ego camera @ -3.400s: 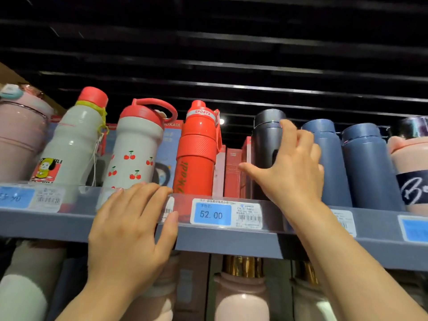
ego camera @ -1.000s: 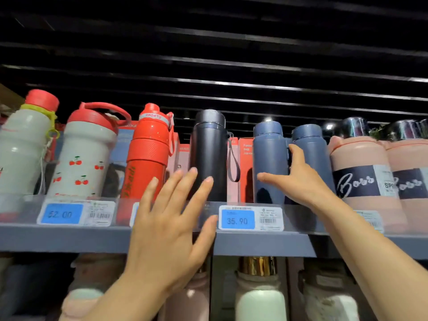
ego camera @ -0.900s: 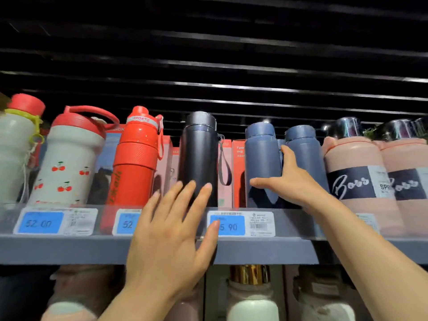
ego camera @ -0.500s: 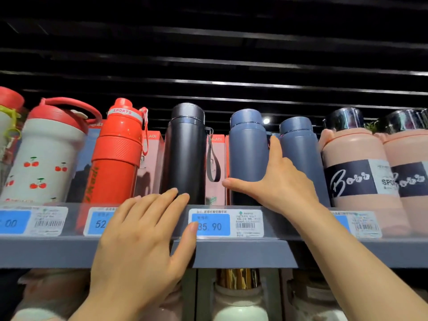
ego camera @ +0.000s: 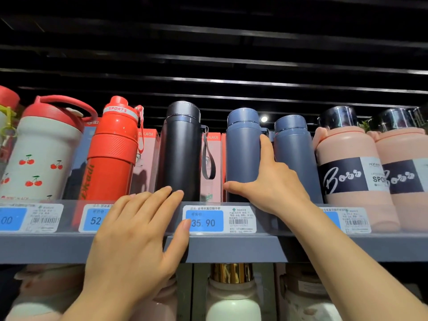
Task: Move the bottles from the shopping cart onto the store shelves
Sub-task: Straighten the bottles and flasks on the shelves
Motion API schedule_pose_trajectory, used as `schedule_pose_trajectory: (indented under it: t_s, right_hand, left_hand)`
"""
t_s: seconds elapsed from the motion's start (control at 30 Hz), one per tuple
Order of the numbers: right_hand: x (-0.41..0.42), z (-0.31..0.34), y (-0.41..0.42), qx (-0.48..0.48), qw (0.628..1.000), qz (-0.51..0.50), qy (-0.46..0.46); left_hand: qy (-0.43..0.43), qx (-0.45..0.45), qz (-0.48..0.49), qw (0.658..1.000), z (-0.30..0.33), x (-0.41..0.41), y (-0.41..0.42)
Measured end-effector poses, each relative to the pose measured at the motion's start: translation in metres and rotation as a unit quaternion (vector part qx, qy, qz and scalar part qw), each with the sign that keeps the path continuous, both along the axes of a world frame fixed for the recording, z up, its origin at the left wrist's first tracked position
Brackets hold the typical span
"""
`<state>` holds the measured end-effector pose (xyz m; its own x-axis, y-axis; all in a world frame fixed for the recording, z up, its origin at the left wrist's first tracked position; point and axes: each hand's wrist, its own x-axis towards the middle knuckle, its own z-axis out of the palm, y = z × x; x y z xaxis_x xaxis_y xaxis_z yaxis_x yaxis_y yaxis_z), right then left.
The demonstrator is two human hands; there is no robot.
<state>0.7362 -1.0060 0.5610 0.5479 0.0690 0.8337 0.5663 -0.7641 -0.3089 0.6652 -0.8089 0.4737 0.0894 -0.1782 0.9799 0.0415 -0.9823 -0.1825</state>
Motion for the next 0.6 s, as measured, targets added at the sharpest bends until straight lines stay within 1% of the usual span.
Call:
schedule_pose_trajectory:
  t_s: [0.03,0.1,0.17,0.2,0.23,0.27,0.33,0.4,0.47,0.6]
  right_hand:
    - [-0.001,-0.001,0.000,-0.014,0.999,-0.021,-0.020]
    - [-0.005,-0.003,-0.008,-0.026,0.993,-0.076,-0.090]
    - [-0.005,-0.003,-0.025,0.013,0.982,-0.086,-0.168]
    - [-0.001,-0.003,-0.036,0.047,0.979,-0.075,-0.186]
    - [0.005,-0.001,-0.049,0.074,0.979,-0.071,-0.178]
    - [0.011,0.001,-0.060,0.090,0.982,-0.073,-0.151]
    - [0.023,0.004,-0.075,0.102,0.990,-0.068,-0.073]
    - [0.028,0.004,-0.078,0.110,0.992,-0.060,-0.035]
    - [0.030,0.006,-0.076,0.105,0.993,-0.061,-0.014]
    - [0.030,0.011,-0.074,0.082,0.991,-0.038,0.098]
  left_hand:
    - [0.000,0.000,-0.001,1.000,0.000,0.000,0.000]
    - [0.004,-0.002,-0.002,1.000,0.000,0.000,0.000]
    - [0.004,-0.002,-0.004,1.000,-0.001,0.000,0.001]
    - [0.002,-0.002,-0.005,1.000,-0.001,0.000,0.001]
    - [0.000,-0.002,-0.006,1.000,-0.001,0.000,0.000]
    - [0.000,-0.002,-0.006,1.000,0.000,0.000,0.000]
    - [-0.001,-0.003,-0.003,1.000,0.000,0.001,0.000]
    - [-0.002,-0.007,0.000,1.000,-0.001,0.001,0.000]
    - [-0.002,-0.007,0.002,1.000,-0.001,0.000,0.000]
    - [0.000,-0.005,0.006,1.000,0.000,-0.001,0.000]
